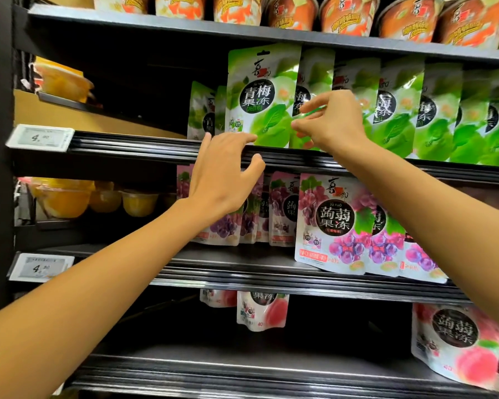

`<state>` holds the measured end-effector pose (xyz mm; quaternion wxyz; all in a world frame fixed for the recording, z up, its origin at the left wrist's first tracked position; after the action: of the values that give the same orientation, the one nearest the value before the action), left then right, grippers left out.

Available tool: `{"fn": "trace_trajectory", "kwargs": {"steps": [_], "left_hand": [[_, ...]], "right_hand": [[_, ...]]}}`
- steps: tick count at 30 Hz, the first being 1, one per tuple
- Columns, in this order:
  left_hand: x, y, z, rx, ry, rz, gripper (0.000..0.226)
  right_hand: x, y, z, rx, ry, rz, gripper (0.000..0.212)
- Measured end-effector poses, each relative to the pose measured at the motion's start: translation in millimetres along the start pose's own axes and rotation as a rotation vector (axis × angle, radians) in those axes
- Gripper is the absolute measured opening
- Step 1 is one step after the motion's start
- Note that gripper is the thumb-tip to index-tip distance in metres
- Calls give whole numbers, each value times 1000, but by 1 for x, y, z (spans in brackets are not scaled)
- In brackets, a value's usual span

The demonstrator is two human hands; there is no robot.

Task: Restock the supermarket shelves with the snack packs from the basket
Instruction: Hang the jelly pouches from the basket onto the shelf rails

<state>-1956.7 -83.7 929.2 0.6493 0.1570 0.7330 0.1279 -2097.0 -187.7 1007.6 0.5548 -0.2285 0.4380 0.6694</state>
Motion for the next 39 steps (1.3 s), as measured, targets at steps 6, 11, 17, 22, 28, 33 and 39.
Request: {"fn": "trace_trajectory", "kwargs": {"steps": [6, 11, 17, 22, 28, 33, 39], "left_hand": [[50, 2, -3, 130, 25, -97, 31], [113, -1, -4, 246, 153, -116, 26], [231, -13, 13, 317, 352, 24, 16], [388, -34, 49, 355, 636, 279, 14], [596, -43, 109, 451, 1043, 554, 18], [773, -39, 150, 445, 1252, 792, 15], [931, -41, 152, 352, 1461, 911, 11]], "right_hand": [[44, -7, -9, -100, 122, 34, 14], [107, -34, -28, -421, -49, 179, 14], [226, -79, -73, -584, -268, 383, 20], [371, -150, -132, -498, -580, 639, 21], [577, -226, -189, -474, -1196, 776, 11], [727, -269, -213, -429, -1573, 658, 23], [889, -302, -266, -186, -1716, 752, 17]]}}
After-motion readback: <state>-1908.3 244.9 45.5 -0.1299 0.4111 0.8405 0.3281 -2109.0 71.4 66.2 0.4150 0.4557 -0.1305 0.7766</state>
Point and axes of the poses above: each hand's wrist, its own x-axis away from the middle knuckle, its own y-axis out of the back of the hand, z = x × y, the point moved 3 cm from there along -x, towards the middle knuckle, and after that the axes turned 4 degrees about z, right-handed, at the moved point
